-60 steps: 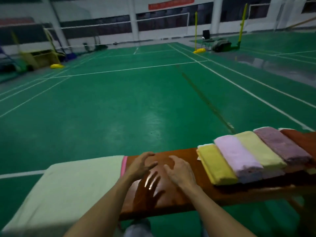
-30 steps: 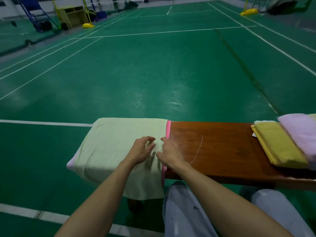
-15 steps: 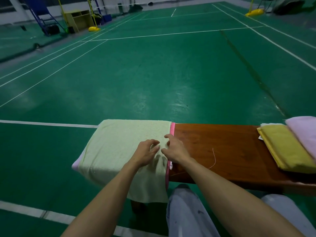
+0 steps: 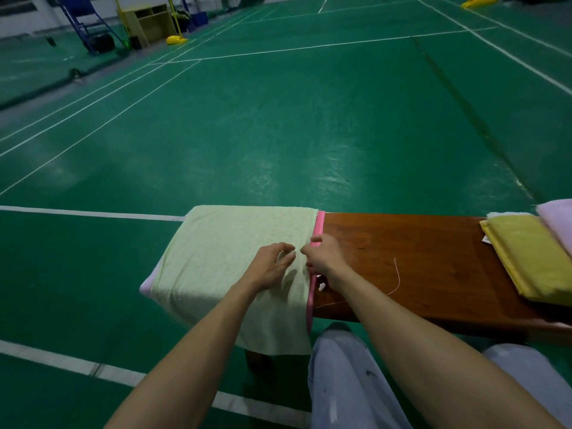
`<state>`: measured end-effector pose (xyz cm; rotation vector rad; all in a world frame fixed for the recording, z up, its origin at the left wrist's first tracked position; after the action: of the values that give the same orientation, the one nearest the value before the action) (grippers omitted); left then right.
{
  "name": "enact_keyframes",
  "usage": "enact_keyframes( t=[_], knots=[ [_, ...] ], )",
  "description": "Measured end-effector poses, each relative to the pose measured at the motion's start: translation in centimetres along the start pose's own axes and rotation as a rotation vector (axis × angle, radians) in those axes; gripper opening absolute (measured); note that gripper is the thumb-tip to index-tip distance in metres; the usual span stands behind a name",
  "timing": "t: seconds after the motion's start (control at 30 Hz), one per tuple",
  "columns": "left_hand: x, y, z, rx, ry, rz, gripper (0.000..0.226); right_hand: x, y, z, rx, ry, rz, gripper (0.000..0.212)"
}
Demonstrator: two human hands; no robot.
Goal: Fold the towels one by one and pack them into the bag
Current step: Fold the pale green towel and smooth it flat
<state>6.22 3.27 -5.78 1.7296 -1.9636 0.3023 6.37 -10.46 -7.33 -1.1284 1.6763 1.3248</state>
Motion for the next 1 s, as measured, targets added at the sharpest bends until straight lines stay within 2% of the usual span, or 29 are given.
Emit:
enact_keyframes(
  t=[0.37,0.5,0.67,0.77,1.0],
  knots=[
    [0.1,-0.2,-0.4,-0.010,0.018,0.017,0.035,1.0,-0.2,1.1,-0.084,-0.314,0.101,0.044],
    [0.5,-0.3,-0.7,-0.006,0.009,0.017,0.034,1.4,0.2,0.5,-0.123,-0.171,0.101,0.046],
    [1.5,-0.6,-1.2,0.039,-0.026,0.034,0.033,0.8,1.1,0.4,-0.166,-0.048,-0.034,0.058],
    [1.9,-0.5,-1.3,0.063,-0.060,0.058,0.031,0.2,1.3,-0.3,-0.146,-0.011,-0.101,0.049],
    [3.6,-0.3,-2.1,0.123,-0.124,0.081,0.030,-1.4,1.0,-3.1,-0.092,-0.157,-0.145,0.034]
  ],
)
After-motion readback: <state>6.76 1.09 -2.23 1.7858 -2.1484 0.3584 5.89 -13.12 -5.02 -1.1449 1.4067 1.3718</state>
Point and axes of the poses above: each hand's wrist, its own y-axis away from the middle knuckle, its own z-axis out of the palm, x = y × z, the point moved 9 cm from there along -y, towards the middle knuckle, and after that the axes turned 8 degrees about -y, right-handed, at the moved point
